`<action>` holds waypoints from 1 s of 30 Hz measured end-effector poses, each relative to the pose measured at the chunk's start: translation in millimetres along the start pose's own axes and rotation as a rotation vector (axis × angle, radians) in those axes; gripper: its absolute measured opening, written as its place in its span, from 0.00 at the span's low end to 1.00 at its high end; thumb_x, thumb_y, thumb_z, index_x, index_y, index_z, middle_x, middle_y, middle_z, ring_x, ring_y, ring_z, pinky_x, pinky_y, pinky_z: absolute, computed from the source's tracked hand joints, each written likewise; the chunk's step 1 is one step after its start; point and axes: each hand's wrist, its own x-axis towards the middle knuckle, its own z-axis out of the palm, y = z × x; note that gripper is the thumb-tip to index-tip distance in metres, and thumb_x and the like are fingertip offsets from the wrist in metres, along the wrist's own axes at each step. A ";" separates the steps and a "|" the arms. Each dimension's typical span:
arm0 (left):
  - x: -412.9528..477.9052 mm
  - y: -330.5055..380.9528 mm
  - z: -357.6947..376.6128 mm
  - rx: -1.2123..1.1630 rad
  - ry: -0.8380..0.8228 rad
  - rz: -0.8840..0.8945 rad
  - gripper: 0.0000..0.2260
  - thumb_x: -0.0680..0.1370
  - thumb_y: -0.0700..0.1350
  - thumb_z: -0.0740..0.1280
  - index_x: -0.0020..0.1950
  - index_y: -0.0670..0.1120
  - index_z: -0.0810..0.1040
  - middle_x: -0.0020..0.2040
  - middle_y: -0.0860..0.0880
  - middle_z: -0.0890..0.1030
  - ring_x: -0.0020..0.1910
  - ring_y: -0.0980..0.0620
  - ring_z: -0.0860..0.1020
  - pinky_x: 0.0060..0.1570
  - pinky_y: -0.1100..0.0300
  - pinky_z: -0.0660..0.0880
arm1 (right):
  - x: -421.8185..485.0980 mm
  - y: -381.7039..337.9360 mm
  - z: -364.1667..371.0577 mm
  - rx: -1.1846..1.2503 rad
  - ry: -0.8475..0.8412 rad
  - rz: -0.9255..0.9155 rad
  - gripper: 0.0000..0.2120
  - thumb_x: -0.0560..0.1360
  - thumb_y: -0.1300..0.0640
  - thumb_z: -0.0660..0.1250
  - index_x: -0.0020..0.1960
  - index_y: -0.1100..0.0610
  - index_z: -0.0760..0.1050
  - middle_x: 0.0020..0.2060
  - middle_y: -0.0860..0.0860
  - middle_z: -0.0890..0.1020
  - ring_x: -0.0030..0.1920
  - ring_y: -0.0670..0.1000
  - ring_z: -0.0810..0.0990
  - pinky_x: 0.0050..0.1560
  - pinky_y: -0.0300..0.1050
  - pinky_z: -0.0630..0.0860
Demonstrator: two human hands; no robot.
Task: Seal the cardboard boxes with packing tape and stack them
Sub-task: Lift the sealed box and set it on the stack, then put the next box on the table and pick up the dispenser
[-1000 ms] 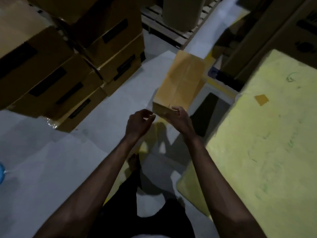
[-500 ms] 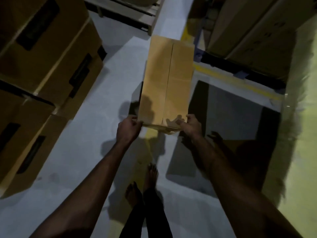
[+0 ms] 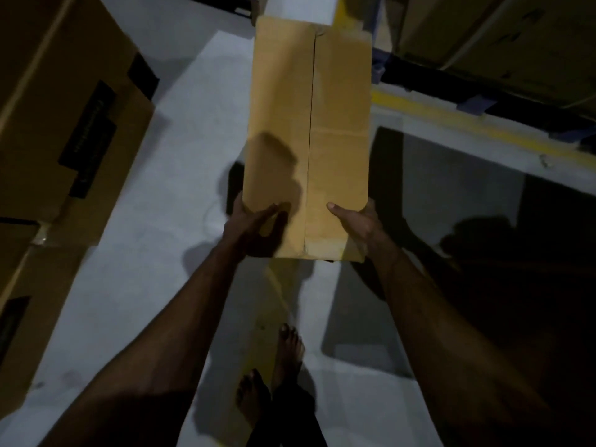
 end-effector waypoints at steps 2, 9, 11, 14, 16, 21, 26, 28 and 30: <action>-34.1 29.4 3.8 -0.067 0.075 -0.024 0.45 0.66 0.70 0.77 0.78 0.55 0.67 0.69 0.52 0.78 0.65 0.48 0.78 0.65 0.48 0.77 | -7.4 3.6 -2.1 0.017 -0.018 -0.004 0.57 0.53 0.33 0.82 0.77 0.45 0.63 0.66 0.48 0.78 0.65 0.56 0.77 0.67 0.61 0.76; -163.6 97.9 -8.2 0.140 0.405 -0.042 0.43 0.67 0.81 0.64 0.73 0.55 0.71 0.66 0.49 0.80 0.64 0.41 0.78 0.64 0.44 0.75 | -106.1 -29.9 -7.3 -0.074 0.090 -0.084 0.49 0.56 0.28 0.78 0.72 0.44 0.69 0.62 0.48 0.80 0.62 0.56 0.79 0.63 0.58 0.78; -202.8 117.8 -21.4 0.190 0.470 -0.040 0.42 0.70 0.79 0.63 0.73 0.51 0.72 0.67 0.45 0.79 0.65 0.38 0.77 0.64 0.44 0.74 | -147.0 -45.7 -14.1 -0.131 0.102 -0.147 0.45 0.61 0.30 0.78 0.73 0.46 0.69 0.61 0.49 0.80 0.61 0.56 0.79 0.61 0.56 0.79; -271.3 149.1 -41.2 0.240 0.523 -0.048 0.42 0.71 0.78 0.64 0.73 0.49 0.71 0.67 0.42 0.78 0.64 0.36 0.76 0.62 0.44 0.73 | -214.7 -72.4 -30.7 -0.185 0.113 -0.216 0.43 0.65 0.32 0.78 0.74 0.45 0.68 0.63 0.51 0.79 0.64 0.57 0.76 0.61 0.52 0.76; -319.9 167.7 -52.8 0.236 0.550 -0.017 0.40 0.73 0.76 0.65 0.74 0.48 0.71 0.68 0.42 0.77 0.65 0.36 0.76 0.61 0.44 0.72 | -263.9 -91.6 -44.6 -0.197 0.111 -0.286 0.42 0.65 0.33 0.78 0.74 0.44 0.68 0.64 0.49 0.79 0.65 0.56 0.75 0.57 0.47 0.73; -463.9 201.0 -95.4 0.023 0.534 0.178 0.41 0.66 0.81 0.65 0.68 0.54 0.76 0.62 0.48 0.81 0.59 0.42 0.79 0.62 0.43 0.75 | -433.4 -131.6 -84.4 -0.133 0.139 -0.432 0.46 0.62 0.31 0.79 0.75 0.42 0.67 0.65 0.46 0.80 0.64 0.53 0.77 0.61 0.51 0.77; -620.8 218.5 -117.4 0.066 0.589 0.426 0.30 0.76 0.70 0.68 0.70 0.52 0.75 0.65 0.49 0.80 0.65 0.42 0.76 0.63 0.44 0.73 | -606.6 -120.4 -126.8 -0.059 0.241 -0.608 0.41 0.65 0.34 0.79 0.73 0.39 0.67 0.59 0.40 0.80 0.60 0.48 0.79 0.63 0.52 0.78; -664.3 221.2 -109.7 0.048 0.562 0.517 0.29 0.75 0.69 0.70 0.70 0.54 0.75 0.65 0.50 0.80 0.65 0.43 0.76 0.64 0.46 0.71 | -656.7 -105.1 -149.5 -0.002 0.301 -0.657 0.40 0.67 0.37 0.79 0.74 0.40 0.67 0.59 0.39 0.79 0.59 0.46 0.78 0.61 0.49 0.78; -696.7 221.7 -93.6 0.075 0.530 0.591 0.31 0.73 0.69 0.71 0.70 0.54 0.73 0.66 0.50 0.79 0.66 0.43 0.75 0.67 0.43 0.70 | -694.6 -86.6 -173.6 0.023 0.369 -0.685 0.41 0.68 0.38 0.79 0.76 0.42 0.65 0.61 0.42 0.78 0.60 0.47 0.77 0.61 0.48 0.76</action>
